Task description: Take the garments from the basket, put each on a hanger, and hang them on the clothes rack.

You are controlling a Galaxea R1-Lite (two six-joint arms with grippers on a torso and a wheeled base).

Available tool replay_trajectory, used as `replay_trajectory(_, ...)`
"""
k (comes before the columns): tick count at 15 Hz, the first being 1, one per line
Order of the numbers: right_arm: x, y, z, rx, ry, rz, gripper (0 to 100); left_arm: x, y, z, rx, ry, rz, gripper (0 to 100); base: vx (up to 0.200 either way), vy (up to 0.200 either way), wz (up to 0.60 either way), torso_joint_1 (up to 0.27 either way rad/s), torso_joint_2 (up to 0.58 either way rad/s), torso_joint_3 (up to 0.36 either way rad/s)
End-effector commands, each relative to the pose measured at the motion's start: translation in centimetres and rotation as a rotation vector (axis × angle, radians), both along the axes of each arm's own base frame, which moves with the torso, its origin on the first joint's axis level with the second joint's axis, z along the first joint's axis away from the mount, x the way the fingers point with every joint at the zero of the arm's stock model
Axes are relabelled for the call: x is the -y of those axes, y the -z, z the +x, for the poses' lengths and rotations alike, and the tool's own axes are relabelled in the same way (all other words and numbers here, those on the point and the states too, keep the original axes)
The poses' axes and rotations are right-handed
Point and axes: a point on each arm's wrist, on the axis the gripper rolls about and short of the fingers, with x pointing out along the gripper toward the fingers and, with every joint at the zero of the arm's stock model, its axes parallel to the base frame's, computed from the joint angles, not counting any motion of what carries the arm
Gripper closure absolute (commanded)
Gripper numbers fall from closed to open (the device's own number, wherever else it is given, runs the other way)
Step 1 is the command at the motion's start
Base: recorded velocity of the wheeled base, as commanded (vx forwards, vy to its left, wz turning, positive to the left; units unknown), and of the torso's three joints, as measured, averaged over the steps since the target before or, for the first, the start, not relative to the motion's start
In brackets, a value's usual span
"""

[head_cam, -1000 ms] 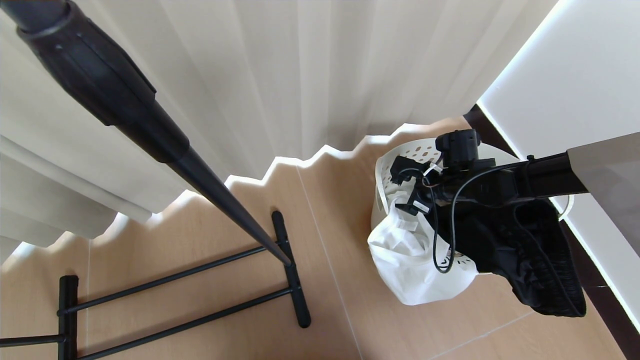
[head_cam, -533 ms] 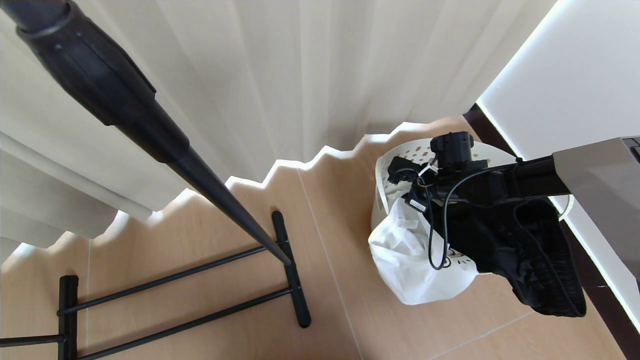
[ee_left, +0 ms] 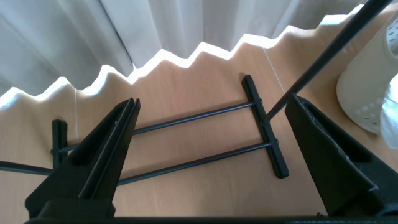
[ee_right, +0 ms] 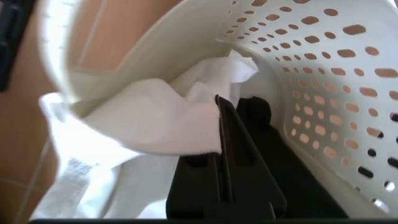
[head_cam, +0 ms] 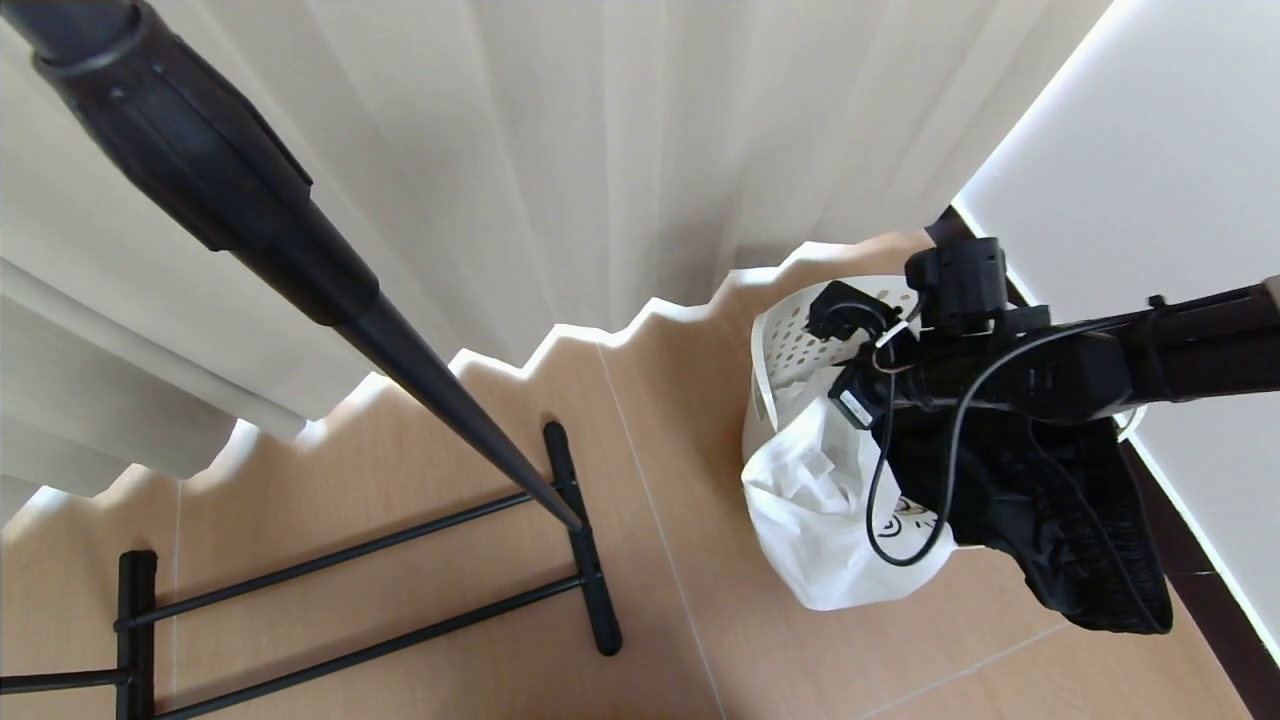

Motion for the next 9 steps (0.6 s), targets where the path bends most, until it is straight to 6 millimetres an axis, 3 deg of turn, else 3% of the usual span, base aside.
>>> replay_trajectory(1,1.0,-6.2,-11.4,0.109,-0.027,0.159,100,0.0,0.0,0.0,-0.001,-0.001,0.0,0,0.0,0.0,0.0,0.0,0.0,0.0)
replay_trajectory(4,2.1,-7.4,-22.5,0.224,-0.183,0.262,100,0.0,0.0,0.0,-0.001,-0.001,0.0,0,0.0,0.0,0.0,0.0,0.0,0.0)
replay_trajectory(6,3.4,-7.2,-27.7,0.28,-0.305,0.321,100,0.0,0.0,0.0,-0.001,-0.001,0.001,0,0.0,0.0,0.0,0.0,0.0,0.0)
replay_trajectory(7,4.1,-6.8,-29.0,0.293,-0.335,0.338,100,0.0,0.0,0.0,-0.001,-0.001,0.001,0,0.0,0.0,0.0,0.0,0.0,0.0)
replay_trajectory(9,4.5,-6.6,-29.6,0.301,-0.344,0.342,100,0.0,0.0,0.0,-0.001,-0.001,0.001,0,0.0,0.0,0.0,0.0,0.0,0.0)
